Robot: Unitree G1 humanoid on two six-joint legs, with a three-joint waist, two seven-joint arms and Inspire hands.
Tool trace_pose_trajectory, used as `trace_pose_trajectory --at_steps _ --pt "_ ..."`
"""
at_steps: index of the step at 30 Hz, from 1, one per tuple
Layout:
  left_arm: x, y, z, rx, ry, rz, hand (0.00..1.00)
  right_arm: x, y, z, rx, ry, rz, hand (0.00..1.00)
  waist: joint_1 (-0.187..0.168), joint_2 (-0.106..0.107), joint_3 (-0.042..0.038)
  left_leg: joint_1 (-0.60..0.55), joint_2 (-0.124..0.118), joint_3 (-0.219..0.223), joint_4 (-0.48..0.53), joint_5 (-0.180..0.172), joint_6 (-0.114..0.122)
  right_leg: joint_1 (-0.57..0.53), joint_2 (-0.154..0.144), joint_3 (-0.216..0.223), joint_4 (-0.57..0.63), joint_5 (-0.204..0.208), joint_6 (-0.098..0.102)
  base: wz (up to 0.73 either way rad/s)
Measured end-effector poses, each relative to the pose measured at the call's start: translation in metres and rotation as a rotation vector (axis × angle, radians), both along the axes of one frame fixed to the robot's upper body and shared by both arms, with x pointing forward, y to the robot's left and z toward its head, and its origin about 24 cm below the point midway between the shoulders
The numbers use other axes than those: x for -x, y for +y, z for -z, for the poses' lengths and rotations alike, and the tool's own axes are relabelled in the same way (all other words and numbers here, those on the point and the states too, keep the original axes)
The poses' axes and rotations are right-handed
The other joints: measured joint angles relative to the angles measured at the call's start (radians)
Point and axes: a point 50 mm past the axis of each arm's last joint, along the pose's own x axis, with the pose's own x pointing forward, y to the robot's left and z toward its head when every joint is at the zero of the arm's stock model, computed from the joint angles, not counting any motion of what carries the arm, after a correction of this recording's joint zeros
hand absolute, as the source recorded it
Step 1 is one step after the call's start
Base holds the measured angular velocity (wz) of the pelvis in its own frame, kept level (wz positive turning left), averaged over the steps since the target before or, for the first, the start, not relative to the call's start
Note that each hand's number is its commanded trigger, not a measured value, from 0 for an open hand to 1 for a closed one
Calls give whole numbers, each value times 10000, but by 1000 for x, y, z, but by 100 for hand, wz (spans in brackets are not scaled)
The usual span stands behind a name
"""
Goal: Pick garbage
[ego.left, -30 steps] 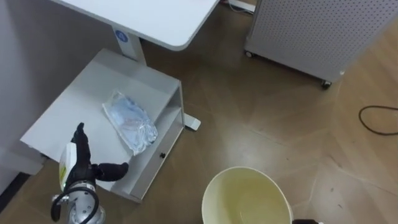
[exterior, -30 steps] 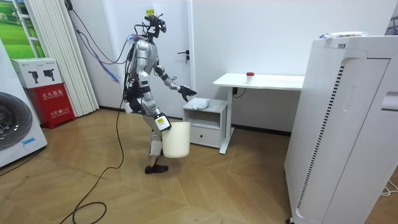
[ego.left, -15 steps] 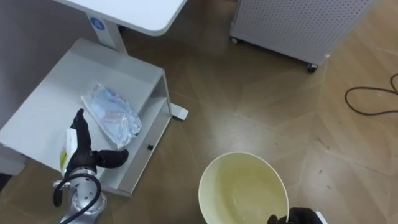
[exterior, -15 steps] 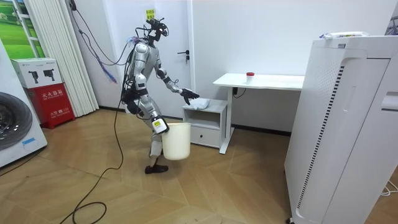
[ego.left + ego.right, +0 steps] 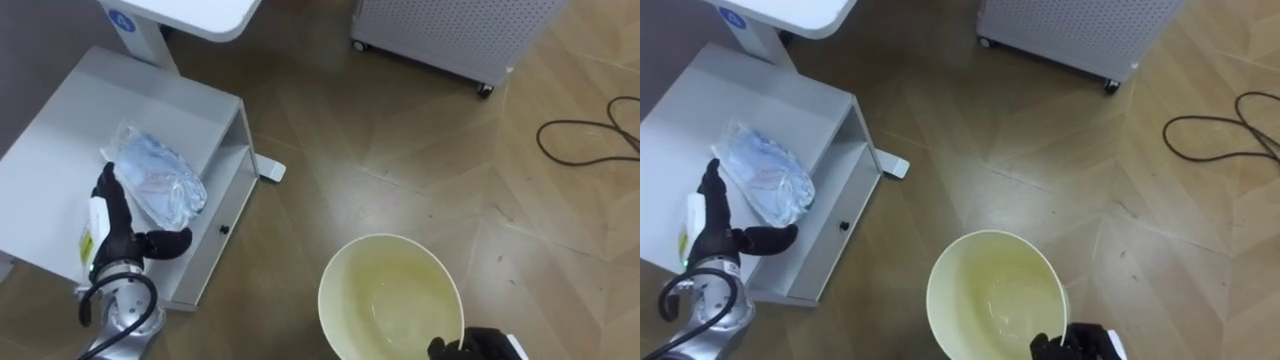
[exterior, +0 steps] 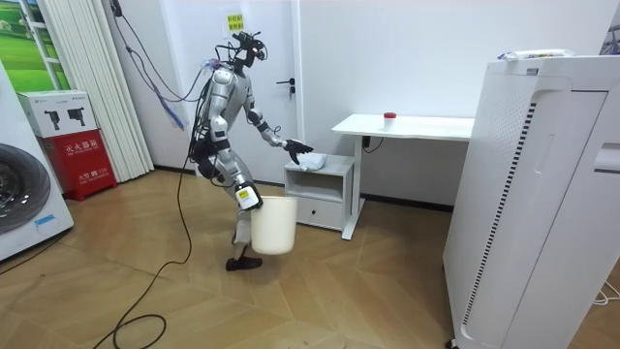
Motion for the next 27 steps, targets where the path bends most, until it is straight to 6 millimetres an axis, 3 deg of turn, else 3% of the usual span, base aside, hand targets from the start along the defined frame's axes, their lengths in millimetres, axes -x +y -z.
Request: trace_pose_trajectory --at_steps 12,27 --pt "2 -3 5 -1325 586 636 0 9 -13 3 26 380 659 100 -270 2 0 -268 23 19 95 -21 30 -209 28 -2 15 6 23 0" --pt "-10 -3 -11 -3234 650 1257 0 13 -27 2 2 552 1204 100 -251 10 -4 -1136 183 -2 586 -63 42 -1050 146 11 436 -5 -3 0"
